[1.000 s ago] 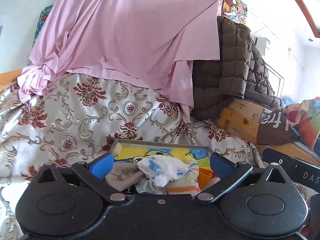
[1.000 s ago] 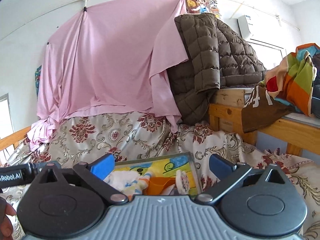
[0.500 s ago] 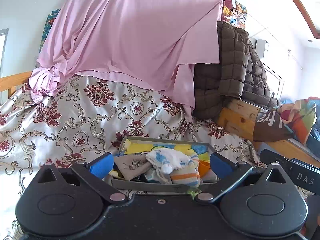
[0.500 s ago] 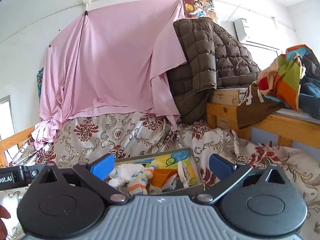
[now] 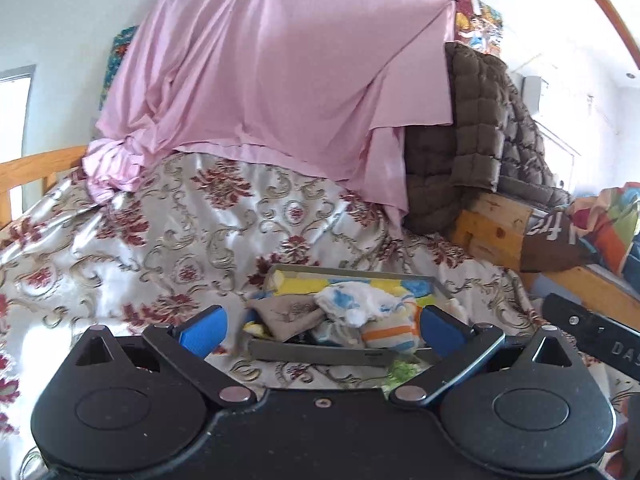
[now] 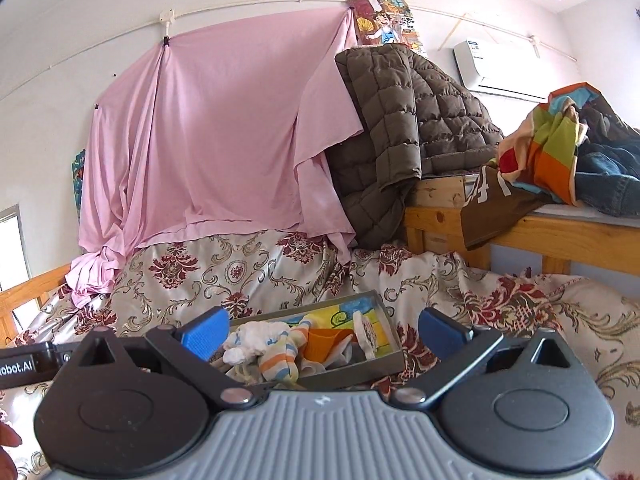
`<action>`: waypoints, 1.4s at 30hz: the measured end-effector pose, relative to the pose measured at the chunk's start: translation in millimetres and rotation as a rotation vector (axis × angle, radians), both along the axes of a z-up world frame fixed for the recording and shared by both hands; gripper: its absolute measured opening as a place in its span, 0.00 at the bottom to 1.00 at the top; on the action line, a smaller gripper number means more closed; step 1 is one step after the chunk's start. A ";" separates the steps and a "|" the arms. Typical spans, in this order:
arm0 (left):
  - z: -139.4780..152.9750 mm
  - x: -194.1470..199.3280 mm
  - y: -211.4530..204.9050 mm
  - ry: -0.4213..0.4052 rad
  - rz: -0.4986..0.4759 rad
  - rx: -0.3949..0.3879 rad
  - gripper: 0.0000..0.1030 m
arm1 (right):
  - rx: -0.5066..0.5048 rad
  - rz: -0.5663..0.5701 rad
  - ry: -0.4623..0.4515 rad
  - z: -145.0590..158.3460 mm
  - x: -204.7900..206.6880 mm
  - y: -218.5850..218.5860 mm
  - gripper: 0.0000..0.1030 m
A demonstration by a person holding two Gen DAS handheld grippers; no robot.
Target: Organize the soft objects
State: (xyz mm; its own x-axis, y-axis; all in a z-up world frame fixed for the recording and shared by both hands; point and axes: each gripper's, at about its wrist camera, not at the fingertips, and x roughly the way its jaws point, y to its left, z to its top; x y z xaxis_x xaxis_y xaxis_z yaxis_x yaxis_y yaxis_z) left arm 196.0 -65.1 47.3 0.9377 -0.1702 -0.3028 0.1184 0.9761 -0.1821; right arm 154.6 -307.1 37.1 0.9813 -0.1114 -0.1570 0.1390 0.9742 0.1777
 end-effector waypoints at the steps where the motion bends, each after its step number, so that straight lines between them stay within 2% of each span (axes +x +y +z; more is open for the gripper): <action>1: -2.4 -2.8 1.8 0.002 0.009 -0.003 0.99 | 0.002 0.001 -0.001 -2.3 -2.6 0.7 1.00; 10: -20.3 -26.1 10.9 0.006 0.046 0.040 0.99 | 0.021 -0.006 0.044 -20.4 -20.4 10.9 1.00; 16: -25.2 -41.3 21.4 -0.003 0.078 0.015 0.99 | 0.026 -0.016 0.073 -30.2 -33.7 21.2 1.00; 20: -33.0 -54.2 25.7 0.005 0.081 0.033 0.99 | 0.019 -0.034 0.086 -35.3 -40.0 28.2 1.00; 30: -44.2 -81.7 44.0 0.024 0.126 0.040 0.99 | -0.024 -0.029 0.062 -38.8 -67.9 51.3 1.00; 42: -40.6 -114.1 52.1 -0.021 0.136 0.061 0.99 | -0.043 -0.015 0.069 -40.9 -91.3 71.8 1.00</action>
State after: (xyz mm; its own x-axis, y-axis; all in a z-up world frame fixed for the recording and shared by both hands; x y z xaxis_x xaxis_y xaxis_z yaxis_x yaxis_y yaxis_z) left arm 81.9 -13.0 6.7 0.9572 -0.0227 -0.2884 -0.0130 0.9925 -0.1213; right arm 63.3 -235.3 -3.8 0.9666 -0.1342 -0.2185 0.1642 0.9784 0.1255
